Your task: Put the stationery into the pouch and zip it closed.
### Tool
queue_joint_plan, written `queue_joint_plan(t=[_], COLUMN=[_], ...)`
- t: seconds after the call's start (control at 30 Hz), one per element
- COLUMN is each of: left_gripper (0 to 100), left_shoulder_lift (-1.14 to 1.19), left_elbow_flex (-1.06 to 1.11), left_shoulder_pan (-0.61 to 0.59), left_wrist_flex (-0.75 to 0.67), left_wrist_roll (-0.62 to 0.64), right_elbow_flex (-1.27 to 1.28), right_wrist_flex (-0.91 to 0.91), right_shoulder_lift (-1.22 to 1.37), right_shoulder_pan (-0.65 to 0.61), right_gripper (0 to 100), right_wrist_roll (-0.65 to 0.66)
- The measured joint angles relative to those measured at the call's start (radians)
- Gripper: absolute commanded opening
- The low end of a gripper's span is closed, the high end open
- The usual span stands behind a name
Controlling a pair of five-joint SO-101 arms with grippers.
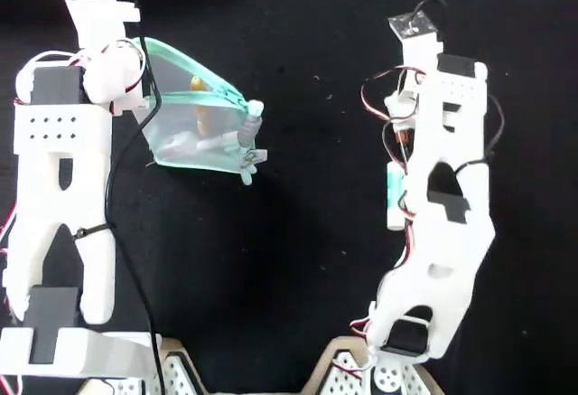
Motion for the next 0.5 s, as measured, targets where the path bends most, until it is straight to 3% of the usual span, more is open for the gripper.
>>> queue_joint_plan(t=[0.43,0.5], left_gripper=[3,3], left_shoulder_lift=[0.0,0.0], left_elbow_flex=[0.0,0.0], left_shoulder_pan=[0.0,0.0], left_wrist_flex=[0.0,0.0], left_wrist_roll=[0.0,0.0], right_elbow_flex=[-0.13,-0.152], right_wrist_flex=[0.0,0.0], right_shoulder_lift=[0.19,0.219], right_shoulder_pan=[-0.005,-0.005], right_gripper=[16.5,13.0], right_wrist_roll=[0.005,0.005])
